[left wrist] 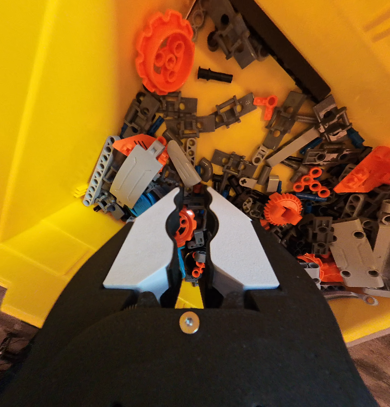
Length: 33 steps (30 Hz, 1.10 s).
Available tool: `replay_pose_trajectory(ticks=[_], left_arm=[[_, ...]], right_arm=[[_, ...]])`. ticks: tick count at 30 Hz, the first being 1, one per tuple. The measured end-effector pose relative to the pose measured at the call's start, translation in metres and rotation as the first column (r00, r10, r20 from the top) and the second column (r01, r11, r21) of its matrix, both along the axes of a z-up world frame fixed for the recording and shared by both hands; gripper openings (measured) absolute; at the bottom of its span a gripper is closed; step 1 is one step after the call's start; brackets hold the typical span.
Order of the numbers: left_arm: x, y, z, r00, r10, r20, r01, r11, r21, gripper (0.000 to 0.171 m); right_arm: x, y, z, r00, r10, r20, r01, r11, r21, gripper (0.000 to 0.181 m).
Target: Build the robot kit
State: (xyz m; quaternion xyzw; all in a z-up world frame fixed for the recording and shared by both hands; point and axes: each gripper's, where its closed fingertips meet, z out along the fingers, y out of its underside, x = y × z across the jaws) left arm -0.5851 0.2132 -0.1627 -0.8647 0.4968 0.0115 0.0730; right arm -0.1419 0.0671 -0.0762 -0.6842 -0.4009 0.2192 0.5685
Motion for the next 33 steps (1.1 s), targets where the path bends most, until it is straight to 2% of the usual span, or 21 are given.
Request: replay_pose_trajectory(ticks=[8,14,19,24,30,33], left_arm=[[-0.001,-0.001,-0.001,0.996,0.078,0.034,-0.076,0.996,-0.048,0.013],[0.012,-0.001,0.018,0.966,0.188,0.18,-0.167,0.978,-0.126,0.013],[0.009,-0.002,0.029,0.947,0.237,0.216,-0.209,0.967,-0.145,0.013],[0.013,-0.011,0.036,0.933,0.241,0.265,-0.203,0.965,-0.166,0.012],[0.045,-0.033,0.061,0.851,0.277,0.446,-0.172,0.95,-0.262,0.013],[0.062,-0.056,0.069,0.833,0.237,0.5,-0.096,0.952,-0.292,0.013]], right_arm=[[0.0,0.0,0.0,1.0,0.003,-0.005,-0.003,1.0,-0.005,0.0],[0.0,0.0,-0.001,1.0,0.004,-0.001,-0.004,1.0,-0.009,0.0],[0.0,0.0,-0.001,1.0,0.005,-0.003,-0.005,1.0,-0.011,0.0],[-0.001,-0.001,-0.002,1.0,0.008,0.004,-0.008,1.0,-0.009,0.0],[-0.001,-0.001,-0.002,1.0,0.009,0.004,-0.009,1.0,-0.011,0.0],[-0.002,-0.002,-0.002,1.0,0.014,0.005,-0.014,1.0,-0.009,0.0]])
